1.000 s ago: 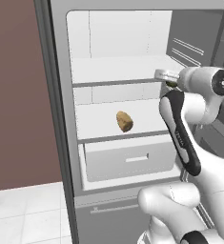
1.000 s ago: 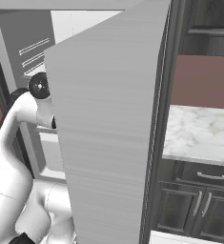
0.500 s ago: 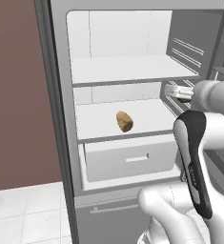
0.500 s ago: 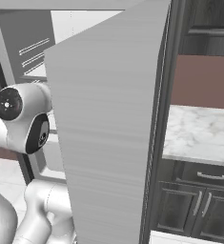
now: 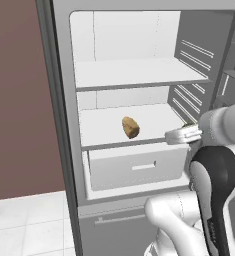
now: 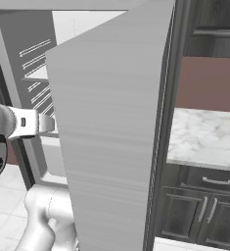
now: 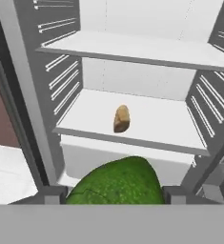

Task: Pick avocado from the fridge and place it on the plate on the counter.

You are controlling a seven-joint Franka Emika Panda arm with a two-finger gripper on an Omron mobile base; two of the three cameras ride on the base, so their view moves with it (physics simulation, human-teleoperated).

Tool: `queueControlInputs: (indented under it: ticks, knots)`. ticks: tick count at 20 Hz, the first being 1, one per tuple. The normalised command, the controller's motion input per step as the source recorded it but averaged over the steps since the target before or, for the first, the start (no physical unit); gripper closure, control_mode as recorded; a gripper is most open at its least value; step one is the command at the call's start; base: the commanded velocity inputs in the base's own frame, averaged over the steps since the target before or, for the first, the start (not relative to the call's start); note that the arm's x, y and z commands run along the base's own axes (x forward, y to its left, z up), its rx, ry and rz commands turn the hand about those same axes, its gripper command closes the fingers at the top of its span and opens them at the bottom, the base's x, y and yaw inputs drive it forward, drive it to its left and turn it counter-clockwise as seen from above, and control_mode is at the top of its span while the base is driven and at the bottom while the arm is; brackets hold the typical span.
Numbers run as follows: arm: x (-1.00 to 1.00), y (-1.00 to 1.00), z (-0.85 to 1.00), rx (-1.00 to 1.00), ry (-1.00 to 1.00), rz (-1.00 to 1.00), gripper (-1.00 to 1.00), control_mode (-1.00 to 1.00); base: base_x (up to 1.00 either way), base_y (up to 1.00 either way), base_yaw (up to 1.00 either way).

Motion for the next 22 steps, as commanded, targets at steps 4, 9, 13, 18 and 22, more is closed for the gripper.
queueControlInputs:
  ticks: [4, 9, 13, 18, 22]
  knots:
    - [-0.24, 0.66, -0.79, -0.21, 0.18, 0.23, 1.00, -1.00, 0.00, 0.00, 0.00]
    - [0.00, 0.42, -0.54, -0.15, 0.07, 0.14, 1.00, -1.00, 0.00, 0.00, 0.00]
    - [0.00, 0.00, 0.00, 0.00, 0.00, 0.00, 1.00, -1.00, 0.00, 0.00, 0.00]
    - [-0.26, 0.00, -0.25, -0.01, 0.04, 0.00, 1.00, -1.00, 0.00, 0.00, 0.00]
    - [-0.23, 0.00, -0.37, -0.01, 0.13, 0.00, 1.00, -1.00, 0.00, 0.00, 0.00]
